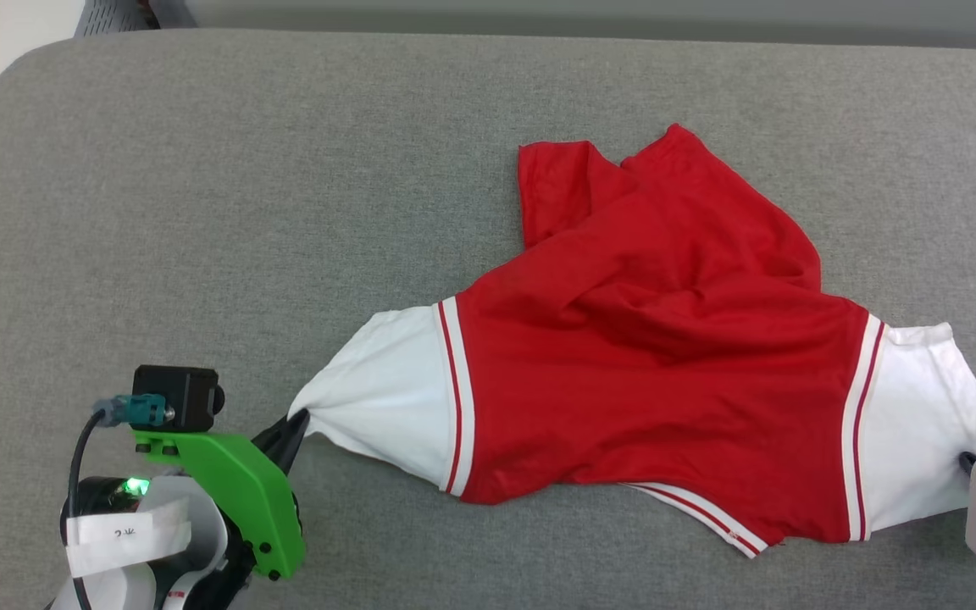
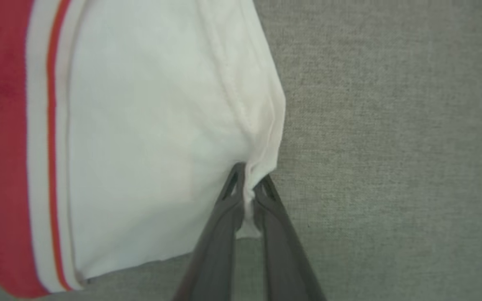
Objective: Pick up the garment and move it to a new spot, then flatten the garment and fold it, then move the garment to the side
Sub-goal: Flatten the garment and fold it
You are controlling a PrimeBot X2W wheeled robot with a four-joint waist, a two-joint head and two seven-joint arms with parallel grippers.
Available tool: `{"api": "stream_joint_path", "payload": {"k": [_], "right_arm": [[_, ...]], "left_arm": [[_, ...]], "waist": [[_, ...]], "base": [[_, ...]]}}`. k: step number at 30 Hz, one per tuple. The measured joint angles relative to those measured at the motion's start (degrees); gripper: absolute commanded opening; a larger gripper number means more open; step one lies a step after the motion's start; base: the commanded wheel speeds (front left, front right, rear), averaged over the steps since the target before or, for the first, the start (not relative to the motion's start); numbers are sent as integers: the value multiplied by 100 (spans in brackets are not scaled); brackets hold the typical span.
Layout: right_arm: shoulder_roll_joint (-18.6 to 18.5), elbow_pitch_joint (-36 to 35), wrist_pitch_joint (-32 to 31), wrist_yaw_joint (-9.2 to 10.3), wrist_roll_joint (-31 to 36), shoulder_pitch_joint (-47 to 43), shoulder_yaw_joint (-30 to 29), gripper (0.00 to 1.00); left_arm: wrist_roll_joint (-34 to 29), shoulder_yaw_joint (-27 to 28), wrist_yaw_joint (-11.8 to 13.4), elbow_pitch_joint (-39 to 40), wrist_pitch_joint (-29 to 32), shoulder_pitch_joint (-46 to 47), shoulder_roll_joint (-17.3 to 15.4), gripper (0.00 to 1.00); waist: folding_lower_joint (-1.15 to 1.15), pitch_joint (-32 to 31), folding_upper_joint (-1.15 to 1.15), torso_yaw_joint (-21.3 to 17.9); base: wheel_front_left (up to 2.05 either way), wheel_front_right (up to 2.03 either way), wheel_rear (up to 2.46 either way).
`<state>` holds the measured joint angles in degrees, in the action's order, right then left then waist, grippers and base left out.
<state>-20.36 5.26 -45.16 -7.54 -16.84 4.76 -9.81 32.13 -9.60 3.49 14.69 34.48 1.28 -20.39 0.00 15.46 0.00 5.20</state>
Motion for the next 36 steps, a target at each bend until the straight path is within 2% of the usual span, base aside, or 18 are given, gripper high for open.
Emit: {"api": "stream_joint_path", "payload": {"k": [6, 13, 18, 27, 36], "right_arm": [[-90, -221, 305, -1, -105, 10, -75, 0], [-517, -783, 434, -2, -408, 294, -250, 0], [-820, -1139, 499, -5, -681, 658, -330, 0], [-1123, -1460, 812, -5, -1129, 1812, -497, 0], [-1368, -1255, 1246, -7, -1218, 2974, -311, 0]], "left_arm": [[-41, 105, -13, -67, -175, 29, -112, 0], [-58, 279, -18, 140, -294, 298, -192, 0], [-152, 498, 31, 364, -396, 672, -376, 0], [-80, 889, 27, 860, -525, 1552, -567, 0], [-100, 1107, -56, 868, -704, 2447, -840, 0]], "waist": [[0, -257, 0, -39], [0, -662, 0, -110], [0, -928, 0, -178], [0, -1227, 0, -369], [0, -1217, 0, -494]], "base": [[0, 0, 0], [0, 0, 0], [0, 0, 0], [0, 0, 0], [0, 0, 0]]}}
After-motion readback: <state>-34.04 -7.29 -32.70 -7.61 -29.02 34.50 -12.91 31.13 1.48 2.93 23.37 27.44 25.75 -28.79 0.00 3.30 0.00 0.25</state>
